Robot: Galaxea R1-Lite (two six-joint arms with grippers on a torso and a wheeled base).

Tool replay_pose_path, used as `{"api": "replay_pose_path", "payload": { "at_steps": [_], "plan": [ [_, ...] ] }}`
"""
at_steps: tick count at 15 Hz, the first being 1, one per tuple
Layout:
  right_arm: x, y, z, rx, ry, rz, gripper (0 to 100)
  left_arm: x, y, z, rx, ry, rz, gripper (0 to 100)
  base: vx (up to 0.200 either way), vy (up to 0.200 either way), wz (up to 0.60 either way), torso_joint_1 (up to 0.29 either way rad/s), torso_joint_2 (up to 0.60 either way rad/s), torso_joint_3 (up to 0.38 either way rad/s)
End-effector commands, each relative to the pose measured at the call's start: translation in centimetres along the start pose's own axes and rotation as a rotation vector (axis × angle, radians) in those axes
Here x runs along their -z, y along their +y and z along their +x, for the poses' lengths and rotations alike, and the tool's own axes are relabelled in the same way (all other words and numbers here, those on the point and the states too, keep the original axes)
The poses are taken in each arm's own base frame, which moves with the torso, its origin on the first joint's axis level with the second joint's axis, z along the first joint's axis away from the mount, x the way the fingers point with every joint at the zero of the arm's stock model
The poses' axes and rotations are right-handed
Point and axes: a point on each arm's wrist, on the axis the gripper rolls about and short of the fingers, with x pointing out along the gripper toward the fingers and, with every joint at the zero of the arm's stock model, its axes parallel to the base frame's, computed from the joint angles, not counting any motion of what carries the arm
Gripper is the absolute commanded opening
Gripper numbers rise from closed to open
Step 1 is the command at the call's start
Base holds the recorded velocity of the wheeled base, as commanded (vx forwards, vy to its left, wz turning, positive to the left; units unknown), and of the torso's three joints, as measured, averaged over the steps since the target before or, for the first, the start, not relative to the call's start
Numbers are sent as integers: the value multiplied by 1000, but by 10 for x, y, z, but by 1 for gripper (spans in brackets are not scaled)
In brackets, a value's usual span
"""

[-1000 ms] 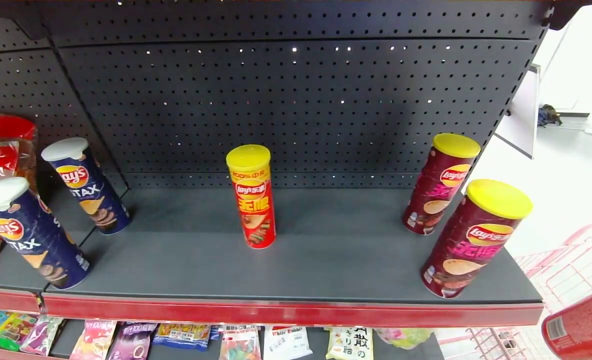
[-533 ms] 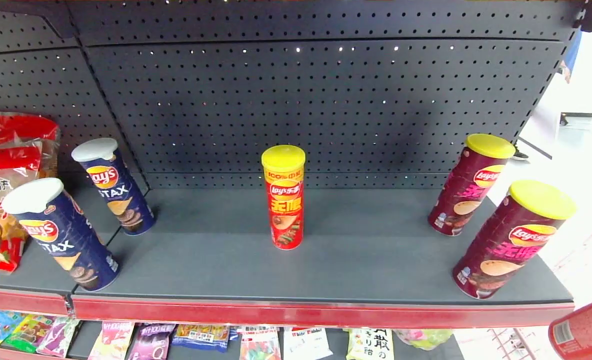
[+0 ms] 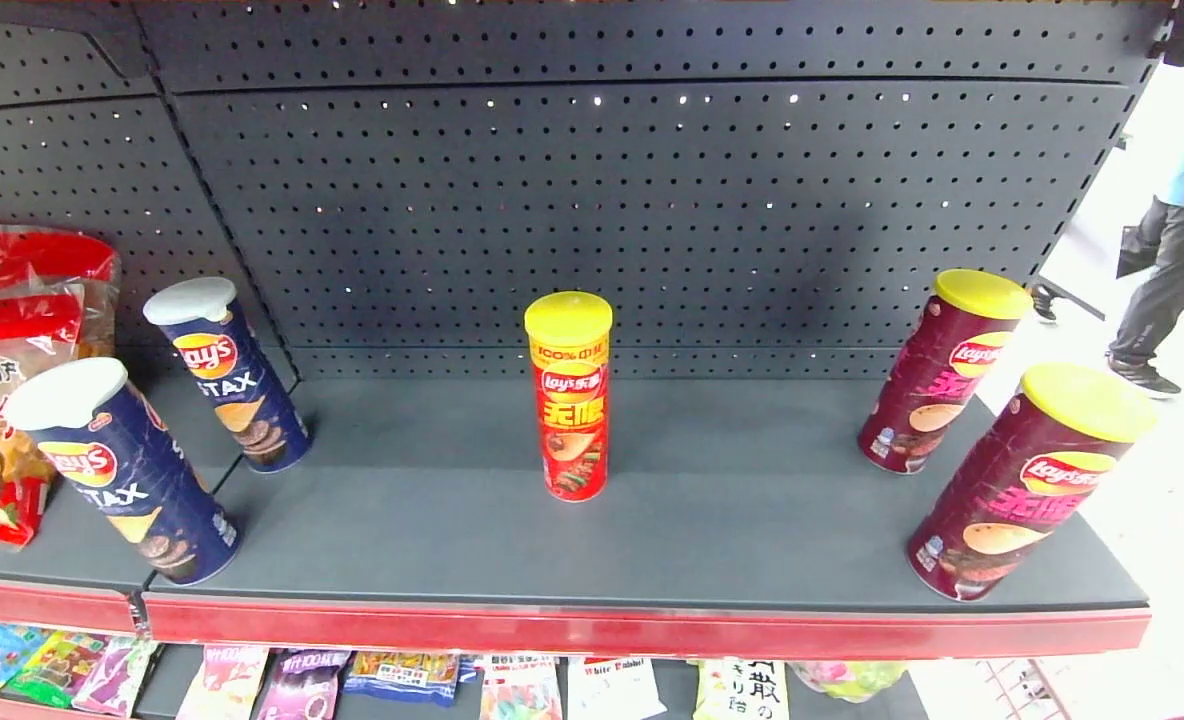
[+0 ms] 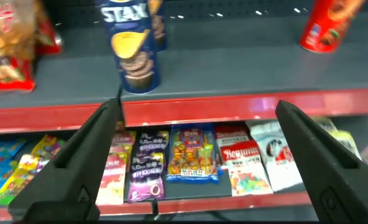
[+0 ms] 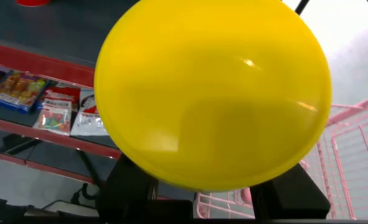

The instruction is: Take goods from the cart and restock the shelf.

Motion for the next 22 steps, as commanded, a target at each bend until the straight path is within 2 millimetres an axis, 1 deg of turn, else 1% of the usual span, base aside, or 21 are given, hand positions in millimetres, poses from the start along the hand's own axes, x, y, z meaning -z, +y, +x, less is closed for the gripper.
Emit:
{"api": "replay_pose_path", "payload": {
  "at_steps": [1,2,3,4,5,6,7,8,9,10,11,12,13,14,16,19,20,22],
  "plan": [
    [10,1,-3,-24,-27,-5,0,-9,0,-1,54,-12,-2,100,0,0,0,0,0,0],
    [13,1,-1,-22,-22,-8,0,-36,0,0,116,-29,-9,100,0,0,0,0,0,0],
    [13,2,2,-8,-23,-6,0,-124,4,28,179,4,-90,100,0,0,0,0,0,0],
    [11,2,3,-7,-20,-7,0,-158,5,48,266,12,-113,100,0,0,0,0,0,0],
    [7,1,5,-18,-6,-8,0,-163,1,61,403,47,-91,100,0,0,0,0,0,0],
    [3,1,7,-20,6,-9,0,-159,-3,69,540,80,-44,100,0,0,0,0,0,0],
    [2,1,8,-24,8,-10,0,-152,-8,79,620,125,-16,100,0,0,0,0,0,0],
    [1,1,8,-28,9,-10,0,-148,-10,88,646,168,-7,100,0,0,0,0,0,0],
    [0,0,8,-30,9,-9,0,-143,-20,118,715,240,-1,100,0,0,0,0,0,0],
    [-1,0,8,-36,8,-6,0,-138,-27,137,773,256,-5,100,0,0,0,0,0,0],
    [-1,1,8,-46,5,-6,0,-131,-33,162,821,272,-16,100,0,0,0,0,0,0],
    [-1,1,8,-46,5,-6,0,-127,-36,174,839,284,-23,100,0,0,0,0,0,0],
    [-2,0,7,-45,4,-6,0,-118,-43,204,861,296,-28,100,0,0,0,0,0,0],
    [-2,0,7,-44,2,-5,0,-113,-46,218,862,291,-27,100,0,0,0,0,0,0],
    [-2,0,7,-38,-1,-3,0,-97,-57,259,885,243,-20,100,0,0,0,0,0,0],
    [-2,0,6,-30,-2,-2,0,-90,-69,301,908,186,-7,100,0,0,0,0,0,0],
    [-2,0,6,-30,-2,-2,0,-89,-72,307,914,184,-6,100,0,0,0,0,0,0],
    [-1,0,6,-29,0,-2,0,-90,-86,322,957,171,0,100,0,0,0,0,0,0]
  ]
}}
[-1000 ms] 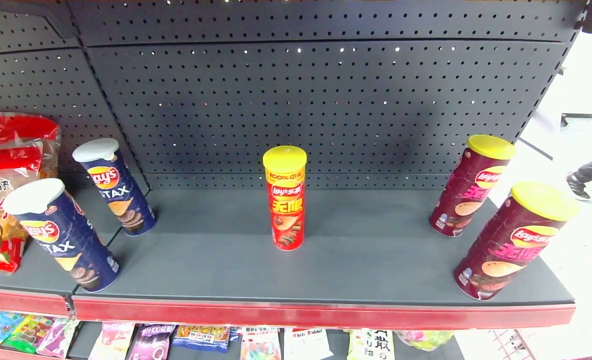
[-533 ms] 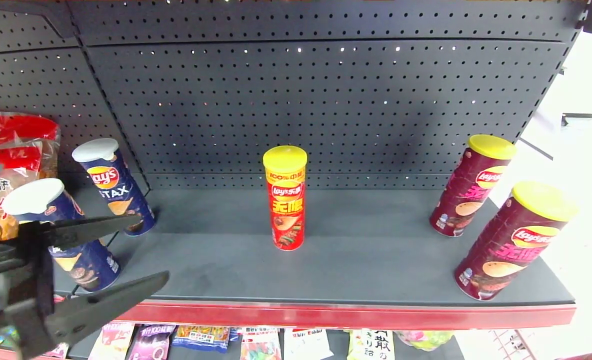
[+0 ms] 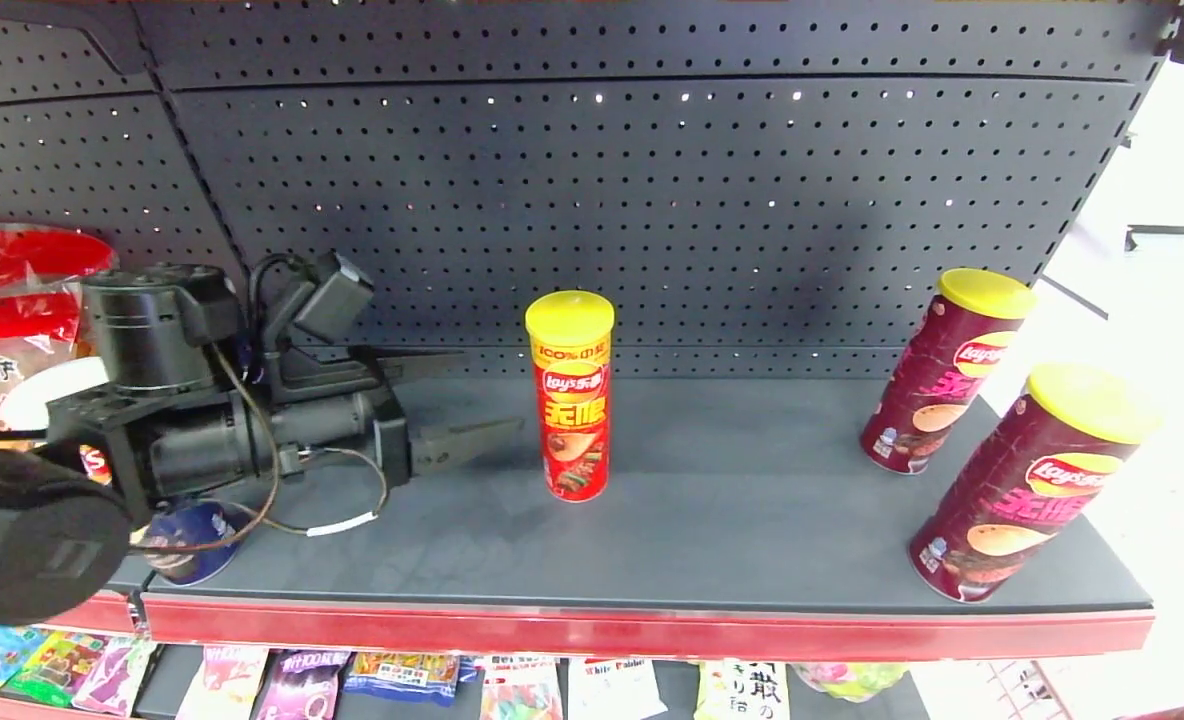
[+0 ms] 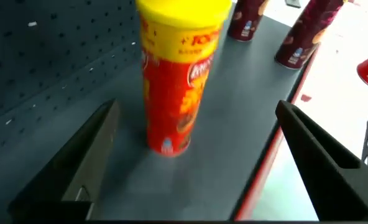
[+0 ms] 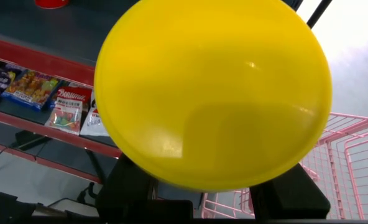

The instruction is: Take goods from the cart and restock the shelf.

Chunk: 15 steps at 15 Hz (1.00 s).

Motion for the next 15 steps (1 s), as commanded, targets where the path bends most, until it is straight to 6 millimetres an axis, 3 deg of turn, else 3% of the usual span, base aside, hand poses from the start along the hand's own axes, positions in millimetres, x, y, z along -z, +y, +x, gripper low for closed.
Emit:
{"api": "replay_pose_path", "payload": {
  "at_steps": [1,5,15],
  "plan": [
    [0,0,0,0,3,0,0,14,11,32,38,36,-23,100,0,0,0,0,0,0],
    [1,0,0,0,5,0,0,5,20,52,51,7,4,100,0,0,0,0,0,0],
    [1,0,1,-2,7,-1,0,2,35,81,54,-20,27,100,0,0,0,0,0,0]
  ]
}}
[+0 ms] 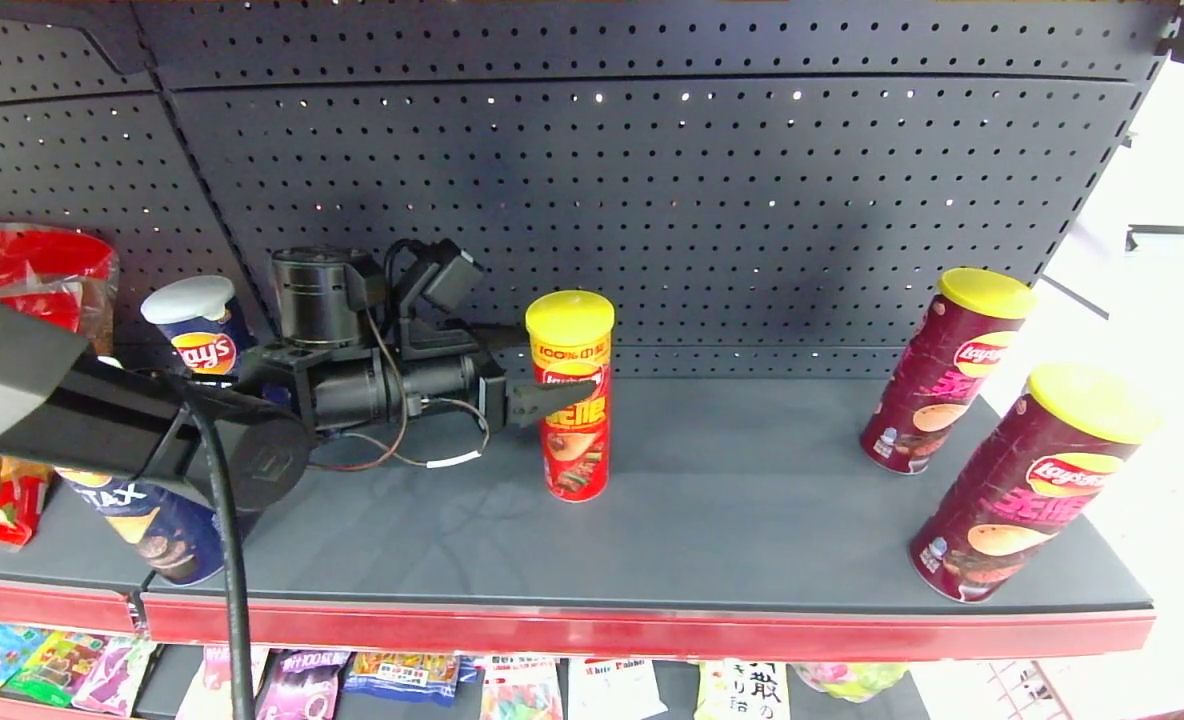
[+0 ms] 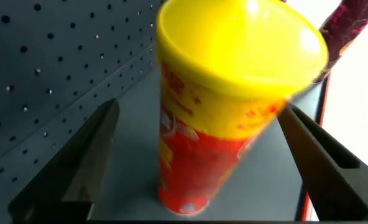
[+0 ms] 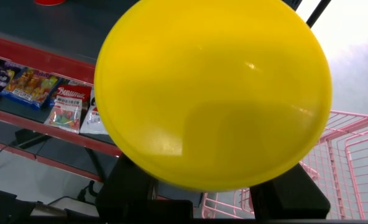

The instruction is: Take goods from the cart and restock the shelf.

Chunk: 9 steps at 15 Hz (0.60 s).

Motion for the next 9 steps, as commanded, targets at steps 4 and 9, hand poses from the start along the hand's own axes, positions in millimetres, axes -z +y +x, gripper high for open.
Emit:
{"api": "replay_pose_path", "payload": {
  "at_steps": [4,9],
  "plan": [
    [0,0,0,-1,1,0,0,-1,6,17,12,-13,13,100,0,0,0,0,0,0],
    [0,0,0,-1,2,0,0,-2,7,27,23,-23,23,100,0,0,0,0,0,0]
  ]
}}
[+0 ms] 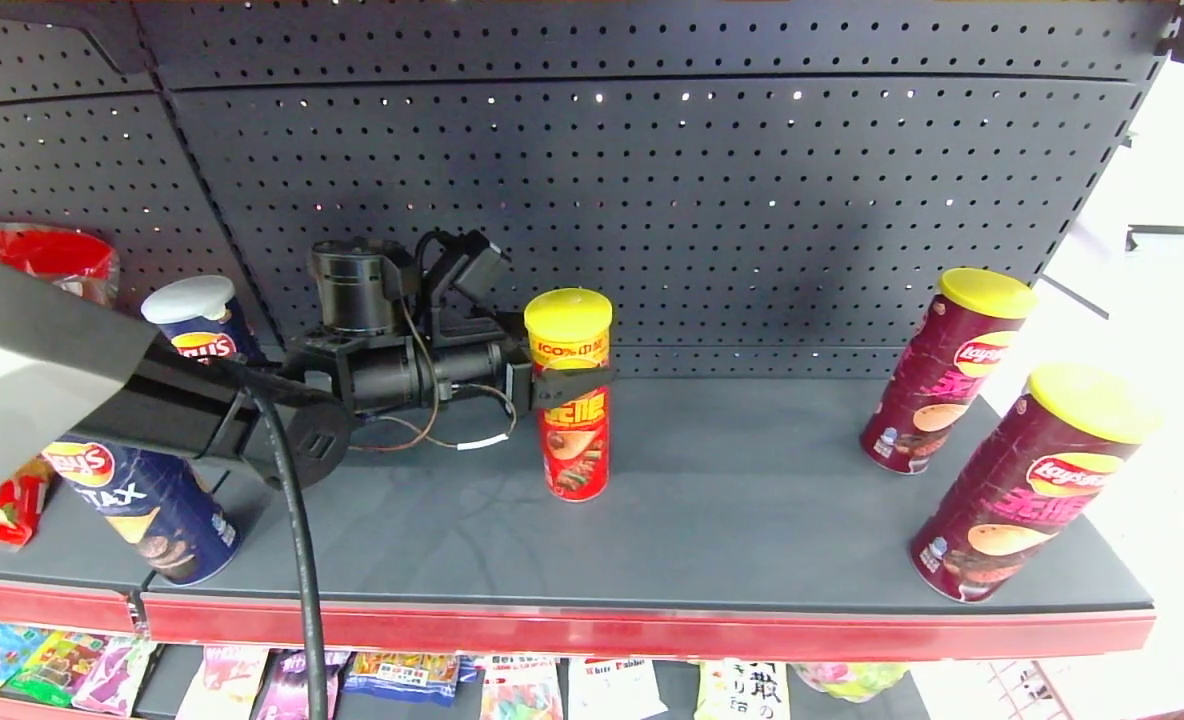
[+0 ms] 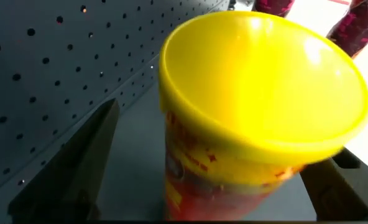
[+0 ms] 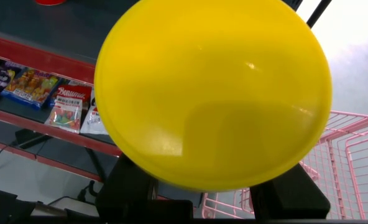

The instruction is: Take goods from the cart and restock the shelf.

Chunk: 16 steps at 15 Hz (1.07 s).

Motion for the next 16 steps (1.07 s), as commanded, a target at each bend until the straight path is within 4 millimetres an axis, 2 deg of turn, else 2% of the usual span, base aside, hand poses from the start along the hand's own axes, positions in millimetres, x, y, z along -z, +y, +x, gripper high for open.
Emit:
{"api": "replay_pose_path", "payload": {
  "at_steps": [1,2,8,16],
  "plan": [
    [0,0,0,-1,3,-1,0,2,0,5,7,1,0,100,0,0,0,0,0,0],
    [0,0,0,-1,3,-1,0,2,0,5,7,1,0,0,0,0,0,0,0,0],
    [-1,0,0,0,-2,0,0,5,-5,5,19,9,-6,0,0,0,0,0,0,0],
    [-1,0,-1,0,-6,14,0,-9,-46,-45,28,24,-27,0,0,0,0,0,0,0]
  ]
}}
